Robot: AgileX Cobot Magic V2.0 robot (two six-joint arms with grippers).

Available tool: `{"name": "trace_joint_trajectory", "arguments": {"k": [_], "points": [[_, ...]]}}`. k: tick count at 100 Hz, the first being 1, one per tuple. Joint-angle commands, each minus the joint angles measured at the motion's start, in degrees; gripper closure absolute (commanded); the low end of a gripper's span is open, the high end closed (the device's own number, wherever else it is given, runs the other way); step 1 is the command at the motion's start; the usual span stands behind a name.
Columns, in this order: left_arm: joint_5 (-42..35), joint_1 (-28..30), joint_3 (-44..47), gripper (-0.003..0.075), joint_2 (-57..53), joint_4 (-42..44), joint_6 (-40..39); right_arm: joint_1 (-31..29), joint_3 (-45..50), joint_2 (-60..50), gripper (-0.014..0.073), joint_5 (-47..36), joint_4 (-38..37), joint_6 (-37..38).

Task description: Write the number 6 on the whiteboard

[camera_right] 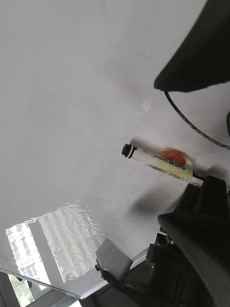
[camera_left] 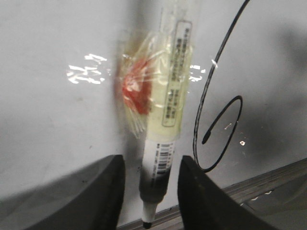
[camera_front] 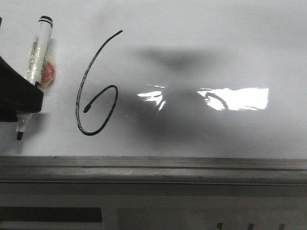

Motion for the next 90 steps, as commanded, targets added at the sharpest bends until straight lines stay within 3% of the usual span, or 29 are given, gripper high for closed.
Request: {"name": "trace_joint_trajectory", "arguments": {"k": [1, 18, 25, 32, 40, 47, 62, 90], "points": [[-3.59, 0.04, -1.57, 0.0379, -0.36, -0.53, -0.33, 0.17, -1.69, -1.54, 0.0127, -4.71, -0.09, -0.65], [-3.59, 0.04, -1.57, 0.0374, -2.61, -0.42, -0.33, 0.17, -1.69, -1.81, 0.0129, -4.71, -0.09, -0.65], [-3.59, 0.04, -1.57, 0.0374, -4.57, 0.00, -0.33, 0.17, -1.69, -2.17, 0.0168, -4.48, -0.20, -0.65], [-3.59, 0.04, -1.57, 0.0374, -7.50, 0.64, -0.33, 0.17, -1.56, -2.95, 0.0279, -4.33, -0.20, -0.65], [-3.48, 0.04, -1.57, 0.0379, -11.62, 2.12, -0.33, 0.17, -1.57, -4.08, 0.0489, -3.51, -0.49, -0.81], [-3.48, 0.04, -1.57, 0.0443, -16.03, 3.76, -0.22, 0.17, -1.57, -5.51, 0.0669, -2.28, -2.30, -0.82], [-3.24, 0.04, -1.57, 0.0741, -26.20, 9.13, -0.22, 0.17, 1.00, -10.11, 0.0657, -2.38, -7.58, -0.82], [-3.42, 0.04, 3.60, 0.0741, -42.75, 18.20, -0.22, 0.17, 17.01, -26.32, 0.0657, -10.93, -13.45, -0.82]]}}
